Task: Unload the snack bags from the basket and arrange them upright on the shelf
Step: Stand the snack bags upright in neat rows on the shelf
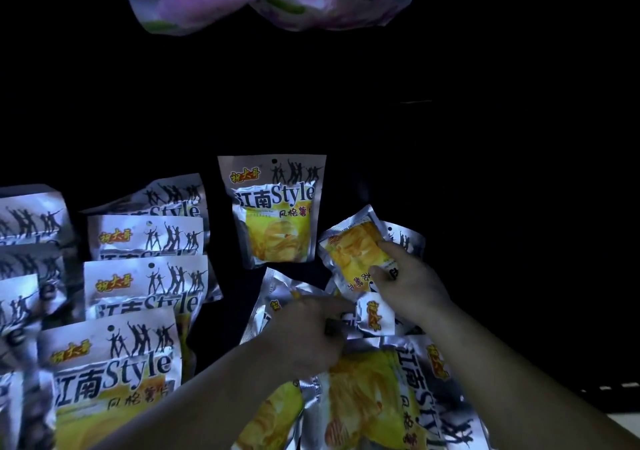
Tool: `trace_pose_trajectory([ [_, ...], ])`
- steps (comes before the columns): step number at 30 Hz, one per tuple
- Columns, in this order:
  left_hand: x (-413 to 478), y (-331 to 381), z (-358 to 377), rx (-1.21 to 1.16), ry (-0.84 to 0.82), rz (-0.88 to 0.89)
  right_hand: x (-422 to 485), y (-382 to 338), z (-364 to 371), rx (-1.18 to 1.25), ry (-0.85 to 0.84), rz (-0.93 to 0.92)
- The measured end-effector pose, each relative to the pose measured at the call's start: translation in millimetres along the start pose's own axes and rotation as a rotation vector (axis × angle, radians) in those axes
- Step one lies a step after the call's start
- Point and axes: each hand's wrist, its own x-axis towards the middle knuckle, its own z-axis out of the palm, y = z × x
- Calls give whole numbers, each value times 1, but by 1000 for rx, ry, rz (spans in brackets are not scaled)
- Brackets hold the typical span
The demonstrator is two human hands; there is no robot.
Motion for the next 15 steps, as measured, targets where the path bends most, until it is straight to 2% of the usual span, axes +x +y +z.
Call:
trace_pose_trajectory([
  [4,-1,-3,-2,-167,25,-99,-1,4,4,140,86,-73],
  [8,-3,4,-6,-272,60,-55,-5,-4,-9,-81,319,-263],
  [10,-1,8,-12,-268,219,34,-11,-14,-28,-240,428,-385],
  [12,3,13,-24,-197,438,193,-19,-28,-55,-333,446,-476],
  [13,4,17,-31,-157,498,259,-23,-34,-68,-349,431,-520],
  [15,7,28,-47,-25,507,330,-32,-48,-96,-376,348,-596],
])
